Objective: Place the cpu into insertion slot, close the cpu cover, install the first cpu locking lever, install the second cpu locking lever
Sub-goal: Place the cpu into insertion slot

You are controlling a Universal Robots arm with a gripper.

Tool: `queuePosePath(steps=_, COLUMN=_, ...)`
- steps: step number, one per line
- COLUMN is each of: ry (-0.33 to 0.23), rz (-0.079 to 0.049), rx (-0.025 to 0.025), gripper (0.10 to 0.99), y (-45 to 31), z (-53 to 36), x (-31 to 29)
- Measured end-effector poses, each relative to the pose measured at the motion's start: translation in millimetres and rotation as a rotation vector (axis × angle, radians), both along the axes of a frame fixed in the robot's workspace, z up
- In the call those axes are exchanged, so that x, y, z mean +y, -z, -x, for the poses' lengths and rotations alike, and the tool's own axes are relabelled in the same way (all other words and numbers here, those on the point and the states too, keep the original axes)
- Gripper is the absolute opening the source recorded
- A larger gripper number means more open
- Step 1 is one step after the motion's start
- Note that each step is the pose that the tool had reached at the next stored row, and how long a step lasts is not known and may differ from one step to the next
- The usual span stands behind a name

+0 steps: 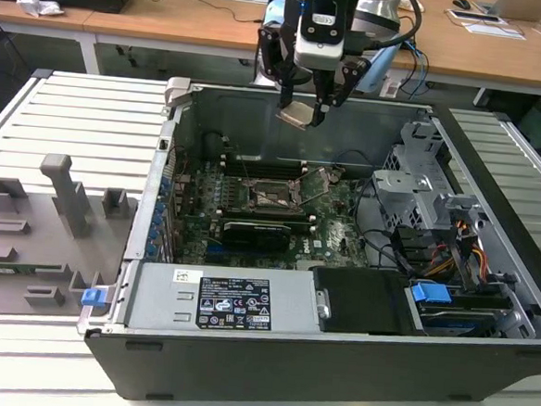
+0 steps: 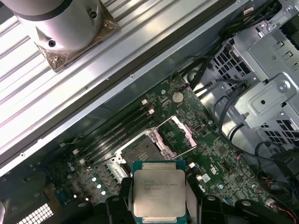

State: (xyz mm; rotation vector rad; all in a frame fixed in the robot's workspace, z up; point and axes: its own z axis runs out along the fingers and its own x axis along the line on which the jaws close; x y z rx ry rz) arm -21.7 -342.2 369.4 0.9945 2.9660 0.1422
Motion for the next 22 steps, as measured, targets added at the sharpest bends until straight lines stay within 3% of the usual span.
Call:
queuePosePath(steps=3, ry=0.032, rz=0.000, rx=0.0000, gripper=0.541, y=0.2, z=0.0, x=0.0)
queuePosePath(steps=9, ry=0.150, rz=0.000, rx=0.0000, gripper=0.541, y=1.5, z=0.0, x=0.0)
queuePosePath(steps=22, ry=0.170, rz=0.008, rx=-0.0006, gripper=0.541, y=7.3, z=2.3, x=0.0)
